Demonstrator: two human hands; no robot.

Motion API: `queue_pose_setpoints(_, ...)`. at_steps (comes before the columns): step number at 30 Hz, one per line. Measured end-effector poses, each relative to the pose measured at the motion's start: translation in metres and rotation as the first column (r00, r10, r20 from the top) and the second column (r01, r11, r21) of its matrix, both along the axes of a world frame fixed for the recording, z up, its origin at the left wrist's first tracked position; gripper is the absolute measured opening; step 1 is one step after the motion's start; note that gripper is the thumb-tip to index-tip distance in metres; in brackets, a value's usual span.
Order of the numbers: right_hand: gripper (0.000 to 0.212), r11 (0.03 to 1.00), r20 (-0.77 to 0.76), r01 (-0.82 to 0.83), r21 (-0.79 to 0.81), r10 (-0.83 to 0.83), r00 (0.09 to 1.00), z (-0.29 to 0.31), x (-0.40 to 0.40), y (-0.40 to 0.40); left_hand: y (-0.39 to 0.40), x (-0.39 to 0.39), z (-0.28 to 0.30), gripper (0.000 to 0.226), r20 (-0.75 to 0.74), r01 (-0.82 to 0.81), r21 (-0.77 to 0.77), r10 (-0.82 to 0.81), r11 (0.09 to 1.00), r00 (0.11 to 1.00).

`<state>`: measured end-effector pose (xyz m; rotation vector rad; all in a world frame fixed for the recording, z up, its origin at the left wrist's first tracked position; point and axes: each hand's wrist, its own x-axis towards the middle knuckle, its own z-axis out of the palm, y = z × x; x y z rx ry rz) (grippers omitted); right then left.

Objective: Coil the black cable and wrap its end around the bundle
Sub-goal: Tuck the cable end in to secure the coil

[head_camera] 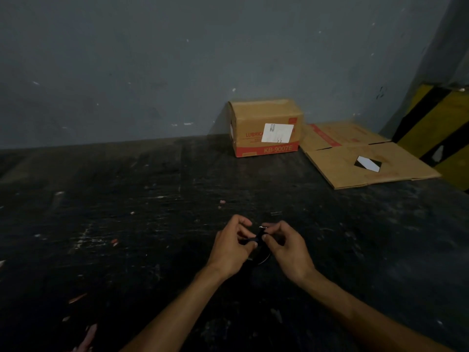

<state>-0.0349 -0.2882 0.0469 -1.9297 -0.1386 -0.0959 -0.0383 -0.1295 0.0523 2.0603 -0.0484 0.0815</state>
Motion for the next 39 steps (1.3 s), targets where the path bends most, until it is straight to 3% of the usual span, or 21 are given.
queue_pose_setpoints(6,0.03,0.996,-0.041,0.005,0.088,-0.002,0.999,-0.001,0.003,-0.001,-0.001,0.001,0.0,0.04,-0.033,-0.003,-0.023,0.002,1.0,0.999)
queue_pose_setpoints(14,0.01,0.952,-0.276,0.185,0.243,-0.115,0.954,-0.009,0.017,-0.003,-0.002,-0.001,-0.019,0.04,-0.138,-0.057,-0.148,0.036,0.987,0.99)
queue_pose_setpoints(20,0.012,0.877,-0.476,0.363,0.315,-0.185,0.86,-0.04,0.023,-0.014,0.004,-0.01,-0.04,0.038,-0.391,-0.149,-0.282,0.028,0.948,0.92)
queue_pose_setpoints(24,0.019,0.921,-0.473,0.32,0.221,-0.186,0.861,-0.066,0.019,-0.017,0.005,-0.014,-0.057,0.03,-0.435,-0.21,-0.296,0.064,0.932,0.898)
queue_pose_setpoints(31,0.021,0.987,-0.411,0.146,-0.072,-0.163,0.897,-0.094,0.016,-0.022,0.009,-0.01,-0.086,0.023,-0.452,-0.178,-0.13,0.101,0.975,0.886)
queue_pose_setpoints(35,0.023,0.973,-0.424,0.0,-0.232,-0.102,0.9,-0.101,0.021,-0.024,0.013,-0.001,-0.095,0.023,-0.467,-0.203,-0.027,0.167,0.979,0.868)
queue_pose_setpoints(39,0.042,0.895,-0.467,-0.275,-0.351,0.088,0.88,-0.098,0.024,-0.023,0.016,0.004,-0.097,0.033,-0.427,-0.131,0.085,0.155,0.988,0.891)
